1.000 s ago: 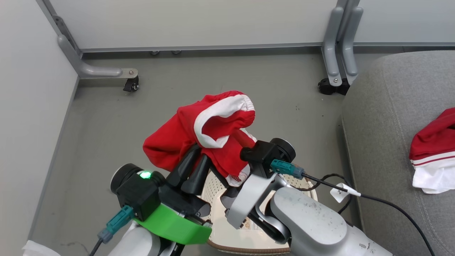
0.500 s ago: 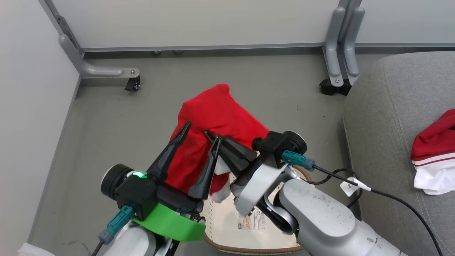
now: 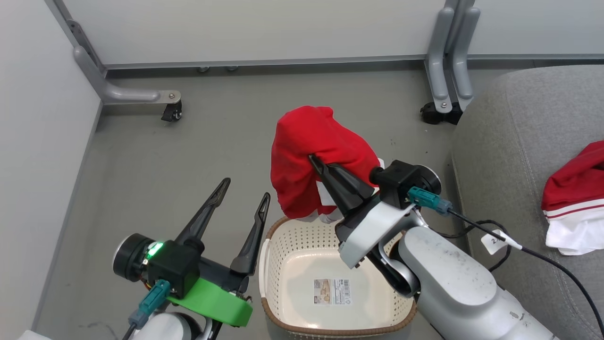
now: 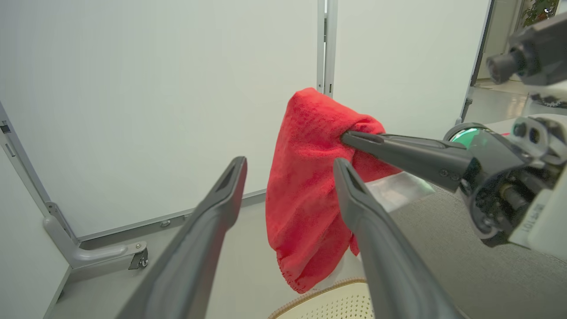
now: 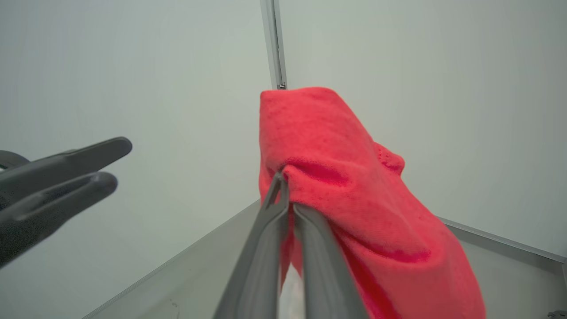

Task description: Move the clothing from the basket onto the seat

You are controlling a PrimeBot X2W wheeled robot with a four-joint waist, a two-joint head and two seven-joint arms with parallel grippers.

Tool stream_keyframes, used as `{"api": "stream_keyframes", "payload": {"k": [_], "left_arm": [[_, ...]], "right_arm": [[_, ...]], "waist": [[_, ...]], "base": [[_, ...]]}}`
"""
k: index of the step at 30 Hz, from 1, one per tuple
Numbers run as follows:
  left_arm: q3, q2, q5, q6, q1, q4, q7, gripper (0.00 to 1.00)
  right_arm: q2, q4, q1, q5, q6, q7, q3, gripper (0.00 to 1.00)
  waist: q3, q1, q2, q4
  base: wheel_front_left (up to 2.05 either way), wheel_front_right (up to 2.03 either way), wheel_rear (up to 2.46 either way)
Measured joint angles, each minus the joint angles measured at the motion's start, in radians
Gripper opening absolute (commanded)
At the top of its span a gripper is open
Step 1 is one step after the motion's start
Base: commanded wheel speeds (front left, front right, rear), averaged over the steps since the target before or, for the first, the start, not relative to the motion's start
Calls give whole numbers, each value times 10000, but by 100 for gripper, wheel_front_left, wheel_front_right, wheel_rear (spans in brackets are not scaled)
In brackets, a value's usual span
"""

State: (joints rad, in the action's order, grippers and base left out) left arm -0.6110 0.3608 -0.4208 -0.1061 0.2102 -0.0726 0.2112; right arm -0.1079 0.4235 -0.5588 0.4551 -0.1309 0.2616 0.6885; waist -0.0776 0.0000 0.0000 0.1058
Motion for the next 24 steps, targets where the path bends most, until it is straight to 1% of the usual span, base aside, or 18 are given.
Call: {"api": "stream_keyframes", "payload": {"k": [7, 15, 24], "left_arm": [[-165, 165, -54, 98, -254, 209, -119, 100], [-575, 192, -81, 364, -390, 320, -138, 100], [-897, 188, -77, 583, -401, 217, -244, 100]], "right_arm": [[-165, 0, 219, -194, 0, -2, -593, 0], [-374, -13, 427, -384, 0, 0, -1348, 0], [-529, -75, 635, -625, 0, -4, -2063, 0]], "waist": [[-9, 0, 0, -213], [-92, 0, 0, -579], [-266, 0, 0, -1277]], "base": [[0, 0, 0], [0, 0, 0], [0, 0, 0]]}}
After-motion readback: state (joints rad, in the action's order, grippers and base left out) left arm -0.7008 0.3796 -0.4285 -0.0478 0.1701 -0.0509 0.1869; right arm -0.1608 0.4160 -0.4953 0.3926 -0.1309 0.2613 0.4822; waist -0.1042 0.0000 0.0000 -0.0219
